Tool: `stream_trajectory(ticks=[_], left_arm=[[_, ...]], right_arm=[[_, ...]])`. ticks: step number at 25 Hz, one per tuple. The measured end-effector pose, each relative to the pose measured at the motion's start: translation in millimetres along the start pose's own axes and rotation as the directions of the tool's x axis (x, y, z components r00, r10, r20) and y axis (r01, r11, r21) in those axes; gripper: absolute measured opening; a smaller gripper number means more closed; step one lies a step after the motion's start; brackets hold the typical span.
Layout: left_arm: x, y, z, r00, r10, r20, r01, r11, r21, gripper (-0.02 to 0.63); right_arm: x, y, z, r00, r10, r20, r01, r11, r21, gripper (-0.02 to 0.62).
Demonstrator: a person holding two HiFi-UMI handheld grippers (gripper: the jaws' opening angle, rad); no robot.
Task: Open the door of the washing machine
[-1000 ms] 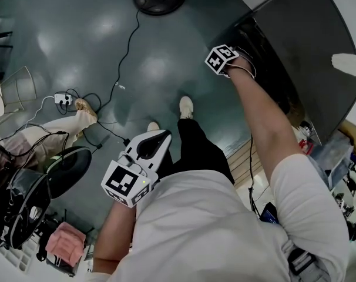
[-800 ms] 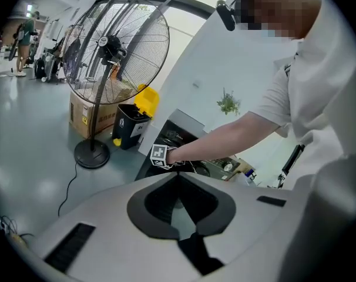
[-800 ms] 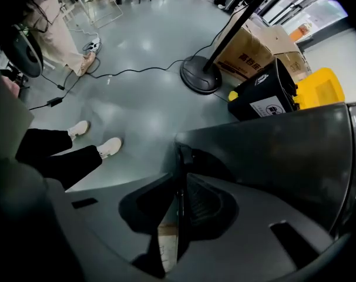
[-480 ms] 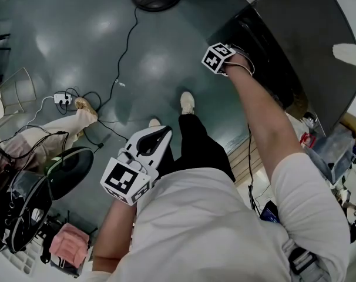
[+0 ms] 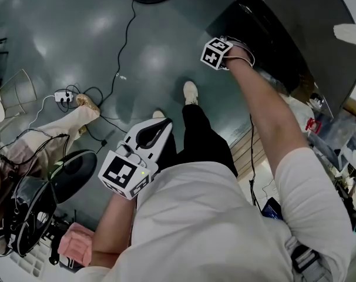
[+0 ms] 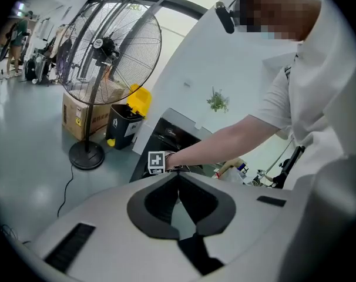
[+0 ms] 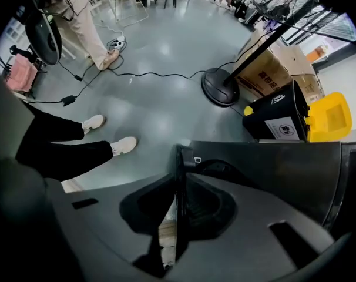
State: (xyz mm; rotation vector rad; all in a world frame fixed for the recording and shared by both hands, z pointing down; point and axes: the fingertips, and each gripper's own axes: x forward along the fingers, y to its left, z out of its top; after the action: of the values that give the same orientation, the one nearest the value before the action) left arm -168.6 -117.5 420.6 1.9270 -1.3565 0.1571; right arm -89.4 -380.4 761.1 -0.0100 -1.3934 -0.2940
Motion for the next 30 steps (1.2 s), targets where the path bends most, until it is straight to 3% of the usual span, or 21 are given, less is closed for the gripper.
stream_trajectory(ticks=[16,30], left_arm=[[-66,-13,-44,0.998,-0.062,-0.024,0.064,0.995,0.076,0.018],[-114,-5,-87,0.981,-0.183,-0.068,0.191,0.973,0.133,0.018]], right_arm=[[-19,88,-3,0.999,-0.002,-0.034,0.000,0.997,-0.071,0.066],[-22,152,-6,0.997,0.025,-0.070,-0.035,0.989,-0.144,0.066]])
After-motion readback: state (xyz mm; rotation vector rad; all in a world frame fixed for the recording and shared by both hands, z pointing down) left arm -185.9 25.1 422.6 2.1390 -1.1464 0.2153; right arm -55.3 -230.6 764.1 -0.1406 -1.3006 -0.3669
